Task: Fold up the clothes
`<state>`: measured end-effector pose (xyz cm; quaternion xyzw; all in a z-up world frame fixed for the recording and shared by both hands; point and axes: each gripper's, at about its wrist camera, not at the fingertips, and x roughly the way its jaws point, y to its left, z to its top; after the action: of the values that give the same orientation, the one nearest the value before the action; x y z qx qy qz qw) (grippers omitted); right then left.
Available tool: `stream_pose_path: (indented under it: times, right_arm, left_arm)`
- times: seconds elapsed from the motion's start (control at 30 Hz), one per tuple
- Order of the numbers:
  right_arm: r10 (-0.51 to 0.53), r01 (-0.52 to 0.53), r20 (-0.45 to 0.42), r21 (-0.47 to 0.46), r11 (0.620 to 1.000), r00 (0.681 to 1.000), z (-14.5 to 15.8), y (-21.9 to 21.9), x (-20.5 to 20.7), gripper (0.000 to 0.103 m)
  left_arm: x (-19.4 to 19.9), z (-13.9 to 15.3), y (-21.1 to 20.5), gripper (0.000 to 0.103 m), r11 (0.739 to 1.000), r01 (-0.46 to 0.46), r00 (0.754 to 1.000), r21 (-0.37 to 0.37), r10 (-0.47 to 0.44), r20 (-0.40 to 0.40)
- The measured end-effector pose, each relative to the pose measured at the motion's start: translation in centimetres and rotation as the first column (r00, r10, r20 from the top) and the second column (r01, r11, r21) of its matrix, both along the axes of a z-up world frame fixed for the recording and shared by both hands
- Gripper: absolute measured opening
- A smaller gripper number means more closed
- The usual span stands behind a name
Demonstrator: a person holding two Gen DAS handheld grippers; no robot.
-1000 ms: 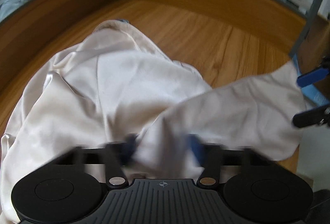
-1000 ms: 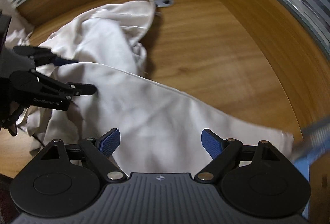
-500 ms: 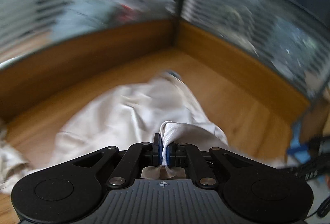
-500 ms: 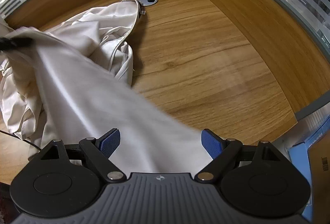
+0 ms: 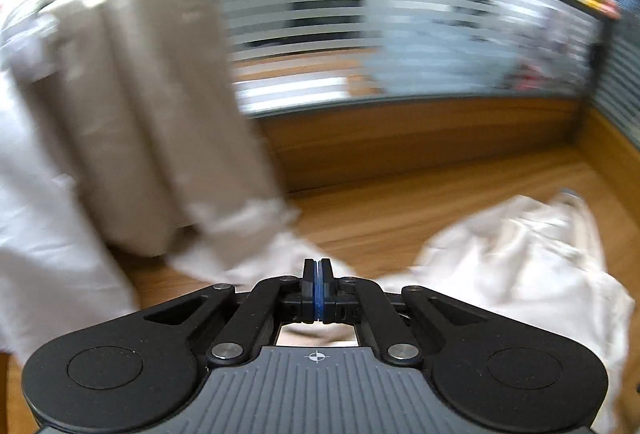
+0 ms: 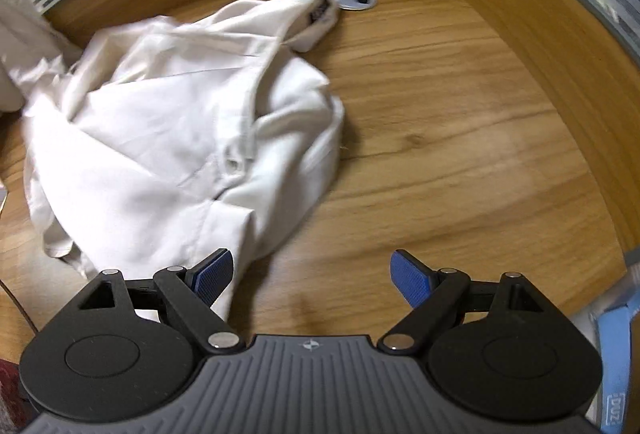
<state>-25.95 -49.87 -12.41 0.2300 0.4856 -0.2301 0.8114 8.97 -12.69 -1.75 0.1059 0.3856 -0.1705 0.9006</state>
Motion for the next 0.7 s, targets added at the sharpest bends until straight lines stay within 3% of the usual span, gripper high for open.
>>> stream_pose_path:
  times: [0.2,0.47,0.53,0.57,0.6,0.63,0.7]
  right_arm:
    - [0.06,-0.06,0.0,0.004,0.998,0.998,-0.9,1.2,3.0,0.09]
    - [0.101,-0.101,-0.003,0.007,0.995,0.995,-1.0,2.1,5.3,0.09]
    - [0.103,-0.103,-0.008,0.008,0.995,0.995,-1.1,2.0,5.4,0.09]
    - [0.102,-0.102,-0.011,0.008,0.995,0.995,-1.1,2.0,5.5,0.09]
    - [0.101,-0.101,-0.015,0.008,0.995,0.995,-1.2,1.9,5.6,0.09]
    - [0.099,-0.099,-0.019,0.008,0.995,0.995,-1.2,1.8,5.6,0.09]
    - [0.094,-0.094,-0.027,0.007,0.996,0.995,-1.3,1.8,5.6,0.09]
  left_arm:
    - [0.9,-0.9,3.1,0.003,0.998,-0.043,0.995,-0.047,0.038,-0.093]
    - [-0.6,-3.4,1.2,0.003,0.996,0.021,0.987,-0.09,-0.035,-0.157]
    - [-1.0,-3.9,0.4,0.011,0.994,0.042,0.983,-0.102,-0.06,-0.173]
    - [-1.1,-4.3,0.1,0.026,0.992,0.047,0.981,-0.114,-0.067,-0.181]
    - [-1.4,-4.6,-0.3,0.049,0.99,0.049,0.979,-0.129,-0.073,-0.188]
    - [-1.6,-5.0,-0.6,0.058,0.988,0.051,0.978,-0.144,-0.079,-0.195]
    - [-1.9,-6.0,-1.3,0.064,0.981,0.061,0.968,-0.186,-0.103,-0.23]
